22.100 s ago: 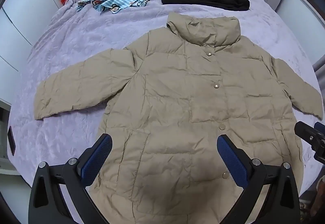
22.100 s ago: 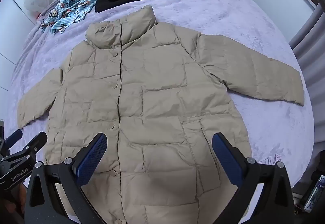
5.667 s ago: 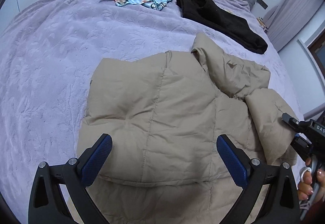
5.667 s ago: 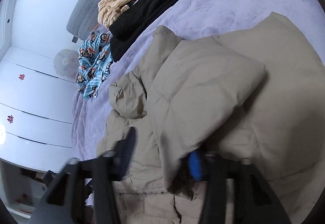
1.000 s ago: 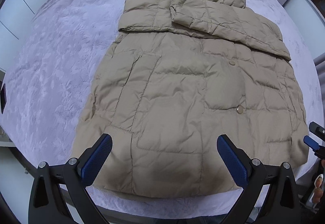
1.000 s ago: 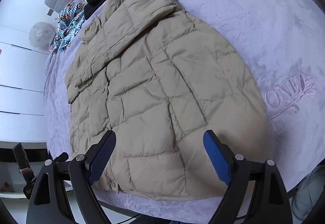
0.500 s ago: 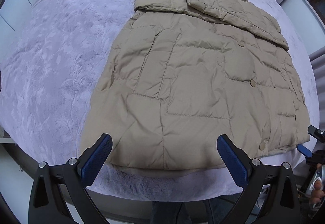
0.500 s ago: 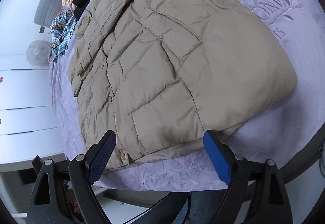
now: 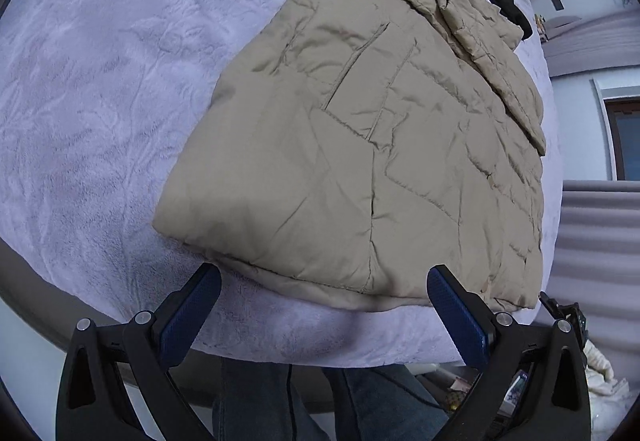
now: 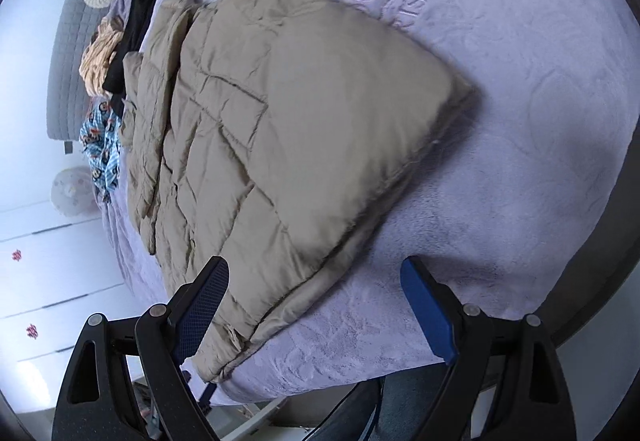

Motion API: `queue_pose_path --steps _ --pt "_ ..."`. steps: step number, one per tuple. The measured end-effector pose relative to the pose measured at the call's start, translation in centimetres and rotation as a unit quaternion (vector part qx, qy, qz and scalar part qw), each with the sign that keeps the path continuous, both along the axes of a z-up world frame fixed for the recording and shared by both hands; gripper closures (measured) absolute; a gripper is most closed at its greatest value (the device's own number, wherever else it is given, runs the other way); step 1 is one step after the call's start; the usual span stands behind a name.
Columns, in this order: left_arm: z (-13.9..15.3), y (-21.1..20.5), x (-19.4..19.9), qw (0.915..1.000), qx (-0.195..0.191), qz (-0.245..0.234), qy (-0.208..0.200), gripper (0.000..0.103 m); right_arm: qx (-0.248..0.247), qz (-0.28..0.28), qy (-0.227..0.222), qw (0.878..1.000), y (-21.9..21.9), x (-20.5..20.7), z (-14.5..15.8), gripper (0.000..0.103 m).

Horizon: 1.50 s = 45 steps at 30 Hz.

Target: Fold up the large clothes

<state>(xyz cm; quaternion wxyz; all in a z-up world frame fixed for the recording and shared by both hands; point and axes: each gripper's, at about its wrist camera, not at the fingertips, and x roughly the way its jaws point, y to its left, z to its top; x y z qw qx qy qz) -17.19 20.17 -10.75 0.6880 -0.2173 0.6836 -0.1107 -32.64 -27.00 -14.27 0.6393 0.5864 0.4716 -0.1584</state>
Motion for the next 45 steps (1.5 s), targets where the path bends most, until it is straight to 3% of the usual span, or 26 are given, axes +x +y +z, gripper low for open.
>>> queue_pose_path --steps 5,11,14,19,22,23,25,27,28,37,45 --pt "-1.8 -0.7 0.2 0.9994 -0.027 0.009 0.018 0.0 0.028 -0.052 0.002 0.998 -0.8 -2.1 -1.5 0.013" --pt "-1.9 -1.9 2.4 0.9967 -0.063 0.051 -0.001 0.002 0.045 -0.083 -0.02 0.995 -1.0 -2.3 -2.4 0.013" --pt "-1.7 -2.5 3.3 0.9967 -0.062 0.052 -0.007 0.021 0.051 -0.102 -0.03 0.993 -1.5 -2.3 -2.6 0.013" --pt "-1.8 -3.1 4.1 0.9995 -0.023 0.023 -0.005 0.077 0.057 -0.129 -0.069 0.988 -2.7 -1.9 -2.0 0.013" --pt "-1.4 -2.3 4.2 0.9992 -0.028 0.029 -0.009 0.088 0.071 -0.134 -0.058 0.987 -3.3 -1.3 -2.6 0.013" --pt "-0.9 -2.1 4.3 0.9989 -0.029 0.033 -0.014 0.089 0.077 -0.138 -0.055 0.986 -3.4 -1.2 -2.9 0.014" --pt "0.2 -1.7 4.3 0.9983 -0.035 0.037 -0.028 0.089 0.092 -0.141 -0.052 0.984 -3.7 -0.9 -3.2 0.029" --pt "1.6 -2.0 4.7 0.9979 -0.031 0.031 -0.048 0.089 0.092 -0.125 -0.042 0.987 -4.2 -0.1 -3.1 0.085" --pt "2.5 -2.1 5.0 0.9975 -0.029 0.029 -0.058 0.089 0.092 -0.113 -0.044 0.988 -4.5 0.4 -2.9 0.089" --pt "11.0 -3.7 10.5 0.9855 -0.034 0.035 -0.163 0.089 0.02 0.016 -0.108 0.994 -6.9 8.4 4.4 0.093" --pt "16.4 -6.6 19.2 0.9682 0.008 0.065 -0.242 0.089 -0.065 0.129 -0.179 0.973 -10.3 19.6 12.6 0.094"
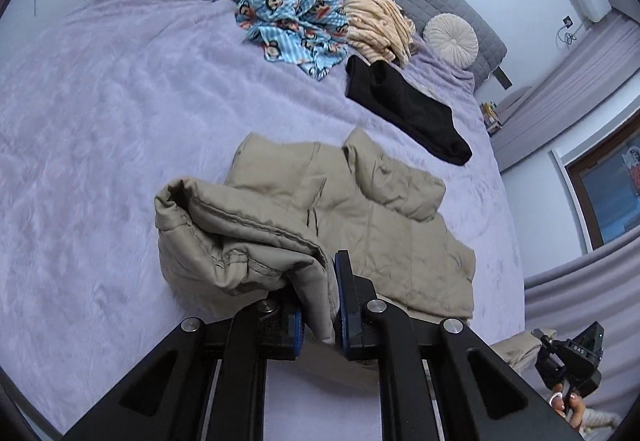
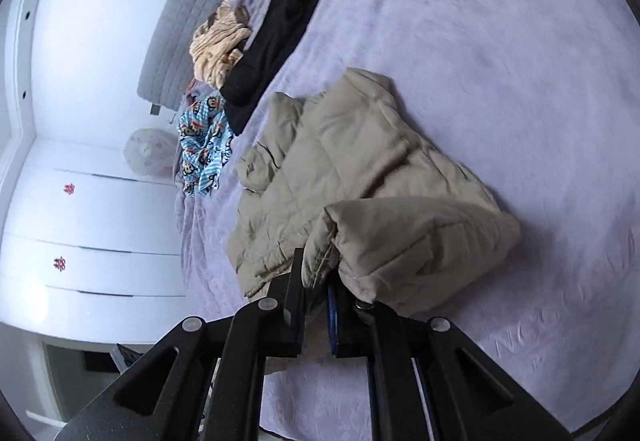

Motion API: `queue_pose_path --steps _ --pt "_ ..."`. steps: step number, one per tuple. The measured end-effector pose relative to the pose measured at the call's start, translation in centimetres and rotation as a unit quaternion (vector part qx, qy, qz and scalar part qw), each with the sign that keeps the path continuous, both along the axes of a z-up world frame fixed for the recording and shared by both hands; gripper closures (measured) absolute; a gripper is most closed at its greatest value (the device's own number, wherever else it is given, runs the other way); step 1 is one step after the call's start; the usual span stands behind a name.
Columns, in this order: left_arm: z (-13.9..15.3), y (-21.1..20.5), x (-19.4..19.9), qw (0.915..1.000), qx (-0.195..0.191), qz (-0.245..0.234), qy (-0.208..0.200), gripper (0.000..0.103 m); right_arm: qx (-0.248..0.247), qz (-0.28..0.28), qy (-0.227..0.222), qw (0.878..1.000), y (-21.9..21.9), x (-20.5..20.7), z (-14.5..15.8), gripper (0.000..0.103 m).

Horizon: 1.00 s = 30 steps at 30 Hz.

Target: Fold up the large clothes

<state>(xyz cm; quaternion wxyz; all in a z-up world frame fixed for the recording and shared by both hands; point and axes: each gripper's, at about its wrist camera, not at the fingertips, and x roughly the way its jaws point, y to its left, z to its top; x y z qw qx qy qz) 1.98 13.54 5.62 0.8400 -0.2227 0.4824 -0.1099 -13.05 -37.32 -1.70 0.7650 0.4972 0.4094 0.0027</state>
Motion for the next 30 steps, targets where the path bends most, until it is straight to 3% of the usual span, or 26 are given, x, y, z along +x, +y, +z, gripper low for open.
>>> queue_pose_path --steps 4,8,17,21,23,24,25,26,27,30 --pt "-0.5 -1.2 5.2 0.9998 0.011 0.015 -0.009 0.089 -0.05 0.04 -0.011 0.998 -1.5 6.9 1.9 0.094" --pt "-3.4 -2.4 10.6 0.9997 0.024 -0.001 0.003 0.089 -0.094 0.043 -0.008 0.995 -2.2 13.1 1.8 0.094" --pt "-11.2 -4.9 18.8 0.9924 0.101 -0.04 0.059 0.089 -0.125 0.011 0.05 0.991 -2.1 21.9 -4.3 0.094" --pt "-11.4 -4.3 19.5 0.9938 0.079 -0.04 0.067 0.088 -0.12 -0.01 0.073 0.99 -2.4 23.1 -6.7 0.094" --pt "-10.6 -4.2 19.2 0.994 0.079 -0.046 0.06 0.081 -0.115 -0.016 0.075 0.99 -2.6 23.2 -7.0 0.094" --pt "-9.9 -4.0 19.0 0.9939 0.087 -0.046 0.05 0.068 -0.114 -0.017 0.076 0.99 -2.7 23.2 -6.9 0.094" --pt "-9.3 -3.9 18.7 0.9938 0.095 -0.043 0.038 0.042 -0.115 -0.016 0.076 0.99 -2.7 23.2 -6.7 0.093" --pt "-8.4 -3.7 18.3 0.9938 0.103 -0.037 0.019 0.031 -0.117 -0.012 0.075 0.99 -2.7 23.2 -6.4 0.091" --pt "-7.7 -3.5 18.1 0.9938 0.106 -0.033 0.001 0.026 -0.123 -0.006 0.072 0.99 -2.6 23.4 -6.0 0.089" --pt "-6.8 -3.6 18.3 0.9919 0.12 -0.041 -0.003 0.026 -0.142 0.019 0.067 0.987 -2.3 24.3 -5.0 0.083"
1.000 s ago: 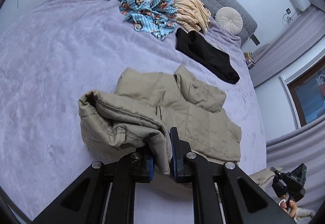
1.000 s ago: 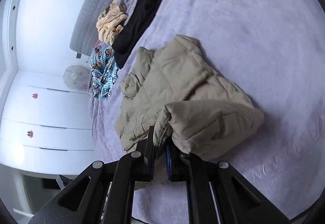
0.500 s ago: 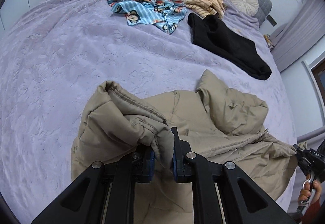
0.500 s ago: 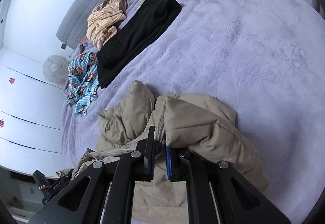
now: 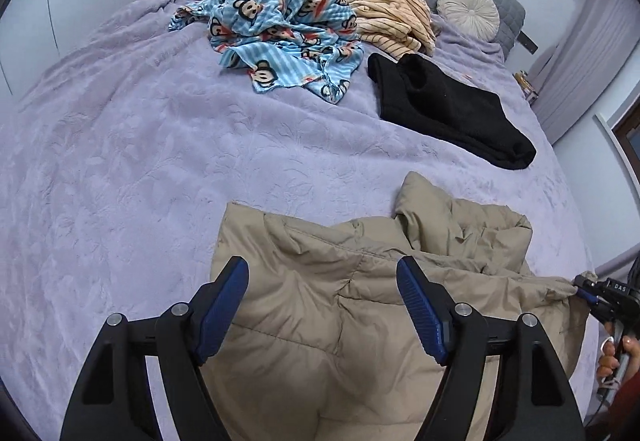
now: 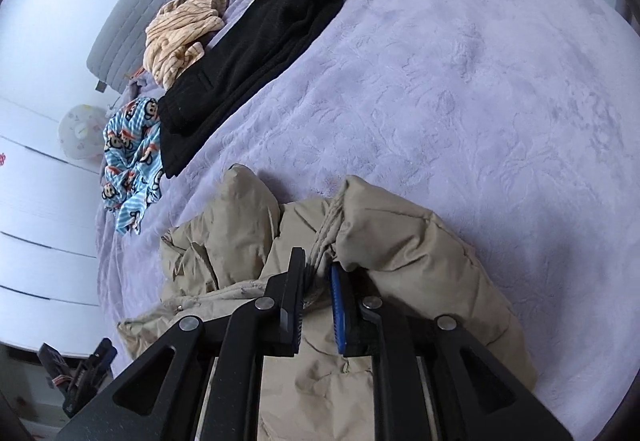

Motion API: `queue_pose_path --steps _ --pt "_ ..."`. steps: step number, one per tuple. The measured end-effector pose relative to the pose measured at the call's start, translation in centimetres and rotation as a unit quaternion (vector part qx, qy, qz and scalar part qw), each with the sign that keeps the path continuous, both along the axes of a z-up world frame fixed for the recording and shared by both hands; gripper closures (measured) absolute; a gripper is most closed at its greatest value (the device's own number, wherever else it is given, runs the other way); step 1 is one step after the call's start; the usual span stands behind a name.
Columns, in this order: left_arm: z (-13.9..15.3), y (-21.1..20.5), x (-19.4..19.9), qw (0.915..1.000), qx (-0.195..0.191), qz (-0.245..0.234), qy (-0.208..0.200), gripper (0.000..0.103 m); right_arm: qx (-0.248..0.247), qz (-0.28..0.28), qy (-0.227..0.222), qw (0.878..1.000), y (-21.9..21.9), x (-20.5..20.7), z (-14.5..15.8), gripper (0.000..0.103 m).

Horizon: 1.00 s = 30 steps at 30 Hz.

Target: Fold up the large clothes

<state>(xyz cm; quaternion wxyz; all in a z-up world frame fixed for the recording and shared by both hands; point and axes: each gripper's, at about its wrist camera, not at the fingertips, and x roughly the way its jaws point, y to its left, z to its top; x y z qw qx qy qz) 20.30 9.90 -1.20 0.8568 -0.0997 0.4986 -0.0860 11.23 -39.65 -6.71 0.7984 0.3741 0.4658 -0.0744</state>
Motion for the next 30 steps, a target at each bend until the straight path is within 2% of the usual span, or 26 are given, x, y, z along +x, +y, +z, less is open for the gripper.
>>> queue_pose_path --steps 1,3,5,7,8,9,12,14,17,22,24,25,26,28,30 --pt "0.1 -0.2 -0.1 1.0 0.004 -0.005 -0.001 0.026 -0.005 0.006 -0.003 1.0 0.1 0.3 0.3 0.078" --pt "0.3 -1.2 -0.7 0.9996 0.011 -0.027 -0.003 0.026 -0.012 0.011 -0.01 1.0 0.4 0.4 1.1 0.04" --pt "0.3 -2.5 -1.8 0.9983 0.005 -0.057 -0.002 0.027 -0.016 0.013 -0.022 1.0 1.0 -0.1 1.9 0.038" --pt "-0.5 -4.6 -3.6 0.9946 -0.004 -0.103 0.007 0.048 -0.006 0.039 -0.031 0.999 2.4 -1.0 2.4 0.054" --pt "-1.1 -5.8 -4.4 0.9923 0.001 -0.123 0.014 0.048 -0.002 0.06 -0.033 0.998 3.5 -1.6 2.4 0.075" --pt "-2.0 -7.3 -5.5 0.9895 0.009 -0.144 0.017 0.048 -0.005 0.082 -0.026 0.996 4.7 -2.0 2.0 0.079" --pt "-5.6 -10.9 -7.3 0.9821 0.046 -0.18 0.028 0.048 -0.035 0.15 0.001 0.988 8.6 -3.0 -0.4 0.08" --pt "-7.7 -12.1 -7.2 0.9825 0.064 -0.174 0.023 0.048 -0.062 0.176 0.022 0.982 10.6 -2.8 -2.9 0.08" --pt "-9.5 -12.5 -5.1 0.987 0.061 -0.148 0.013 0.048 -0.081 0.168 0.024 0.982 10.9 -1.5 -5.2 0.084" --pt "-10.4 -12.9 -1.1 0.9891 0.067 -0.131 0.008 0.048 -0.098 0.155 0.021 0.983 9.8 2.3 -6.7 0.09" --pt "-9.4 -12.7 -0.1 0.9899 0.06 -0.127 0.019 0.048 -0.096 0.15 0.029 0.984 9.3 3.8 -7.0 0.091" --pt "-8.6 -12.2 0.1 0.9902 0.055 -0.128 0.009 0.048 -0.09 0.144 0.032 0.985 8.9 4.2 -6.7 0.091" --pt "-7.5 -11.7 0.2 0.99 0.061 -0.127 -0.01 0.047 -0.084 0.14 0.033 0.986 8.6 4.5 -6.2 0.091" --pt "-6.5 -9.9 0.9 0.9877 0.097 -0.116 -0.039 0.047 -0.096 0.153 0.012 0.983 8.6 4.0 -4.4 0.091" --pt "-7.7 -7.4 3.0 0.9872 0.131 -0.089 -0.02 0.047 -0.139 0.172 0.011 0.975 8.1 3.5 -3.2 0.091"
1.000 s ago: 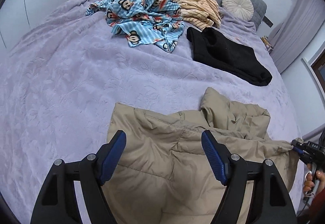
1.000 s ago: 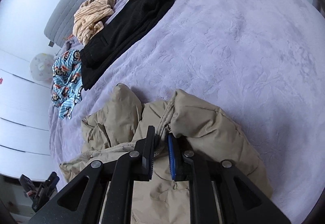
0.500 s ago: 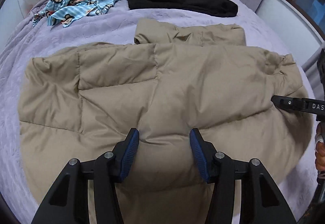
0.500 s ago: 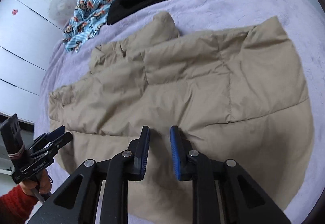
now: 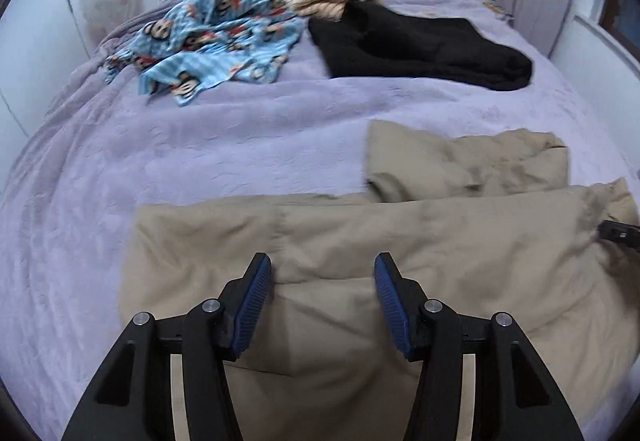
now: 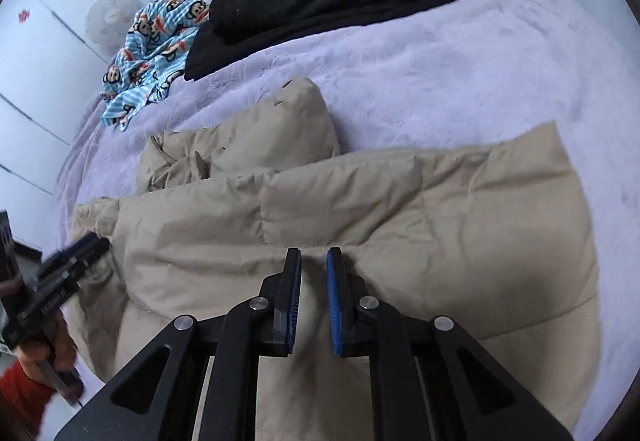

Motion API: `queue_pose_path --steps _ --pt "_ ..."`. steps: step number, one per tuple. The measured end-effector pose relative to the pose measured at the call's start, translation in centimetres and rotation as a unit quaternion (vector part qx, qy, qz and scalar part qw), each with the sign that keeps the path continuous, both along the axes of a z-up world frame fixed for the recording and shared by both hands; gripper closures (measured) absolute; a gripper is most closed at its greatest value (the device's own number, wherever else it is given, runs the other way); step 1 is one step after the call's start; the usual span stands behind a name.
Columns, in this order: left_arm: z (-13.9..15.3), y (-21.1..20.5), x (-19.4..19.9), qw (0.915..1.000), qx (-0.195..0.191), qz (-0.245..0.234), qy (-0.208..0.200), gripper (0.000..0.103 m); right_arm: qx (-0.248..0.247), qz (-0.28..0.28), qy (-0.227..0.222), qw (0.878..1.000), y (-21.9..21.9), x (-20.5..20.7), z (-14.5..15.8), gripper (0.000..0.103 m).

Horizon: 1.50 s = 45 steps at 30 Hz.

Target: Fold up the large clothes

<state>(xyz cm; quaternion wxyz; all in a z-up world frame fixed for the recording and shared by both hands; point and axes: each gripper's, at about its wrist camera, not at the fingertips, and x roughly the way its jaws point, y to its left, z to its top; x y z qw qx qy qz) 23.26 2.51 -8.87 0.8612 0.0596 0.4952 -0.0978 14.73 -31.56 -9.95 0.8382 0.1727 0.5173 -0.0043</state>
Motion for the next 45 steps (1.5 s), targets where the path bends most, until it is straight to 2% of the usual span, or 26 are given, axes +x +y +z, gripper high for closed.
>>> queue_pose_path --steps 2,3,4,5,6,8,11,14,16,18,22,23,26,30,32,34,36,39,43,45 --pt "-1.9 2.6 1.7 0.9992 0.01 0.035 0.017 0.047 -0.038 -0.004 0.016 0.999 -1.5 -0.2 -0.3 0.091" --pt "-2.9 3.7 2.5 0.9987 -0.003 0.041 0.028 0.045 -0.043 -0.017 0.024 0.999 -2.8 -0.2 -0.8 0.091" --pt "-3.8 4.1 3.0 0.9983 -0.017 0.04 0.038 0.042 -0.038 -0.037 0.027 0.998 -4.2 -0.3 -1.3 0.093" --pt "-4.4 4.0 3.3 0.9984 -0.017 0.036 0.04 0.041 -0.021 -0.06 0.027 0.998 -5.6 -0.3 -1.8 0.099" --pt "-4.9 3.6 3.4 0.9989 -0.007 0.03 0.034 0.039 -0.002 -0.085 0.029 0.996 -7.0 -0.3 -2.6 0.103" --pt "-5.8 2.5 3.7 0.9995 0.011 0.021 0.022 0.038 0.032 -0.111 0.031 0.993 -8.6 0.1 -4.4 0.103" --pt "-6.5 2.1 4.3 0.9994 0.006 0.026 0.021 0.037 0.033 -0.117 0.028 0.992 -8.9 1.0 -6.3 0.103" --pt "-6.7 2.4 4.9 0.9988 0.0 0.04 0.027 0.027 0.01 -0.11 0.029 0.993 -8.6 2.2 -7.0 0.103" --pt "-6.5 2.8 5.2 0.9982 -0.008 0.049 0.035 0.026 0.008 -0.114 0.031 0.993 -8.6 2.6 -7.2 0.103" --pt "-5.4 3.2 4.9 0.9976 0.001 0.06 0.035 0.026 0.009 -0.118 0.038 0.992 -8.7 2.8 -6.9 0.103" --pt "-2.3 5.3 2.9 0.9957 0.028 0.088 0.001 0.026 0.0 -0.126 0.045 0.991 -8.5 2.4 -5.4 0.103" --pt "-1.8 6.1 2.3 0.9947 0.034 0.097 -0.002 0.026 -0.004 -0.13 0.044 0.991 -8.4 2.0 -4.7 0.1" --pt "-1.1 8.8 0.6 0.991 0.037 0.128 0.01 0.026 -0.046 -0.149 0.021 0.988 -7.1 -1.3 -1.6 0.099" --pt "-1.4 11.0 -1.7 0.9871 0.035 0.153 0.031 0.026 -0.064 -0.135 0.001 0.989 -4.3 -6.7 0.9 0.099" --pt "-2.6 11.0 -2.4 0.9862 0.065 0.147 0.04 0.026 -0.073 -0.127 0.007 0.989 -3.4 -8.6 0.8 0.099" --pt "-3.8 10.9 -2.6 0.9863 0.075 0.139 0.05 0.025 -0.07 -0.131 0.025 0.989 -3.5 -9.9 -0.3 0.099" --pt "-4.8 11.1 -2.5 0.9844 0.082 0.143 0.062 0.02 -0.055 -0.144 0.031 0.988 -4.4 -10.6 -1.3 0.099" --pt "-4.0 11.5 -2.7 0.982 0.079 0.157 0.069 0.02 -0.064 -0.155 0.035 0.985 -5.0 -10.4 -1.7 0.099" --pt "-2.3 11.0 -3.9 0.9836 0.085 0.143 0.07 0.02 -0.043 -0.165 0.031 0.985 -5.0 -11.3 0.1 0.099" --pt "-1.6 11.0 -4.8 0.9842 0.075 0.141 0.076 0.02 -0.028 -0.168 0.034 0.985 -4.7 -12.5 0.7 0.099"
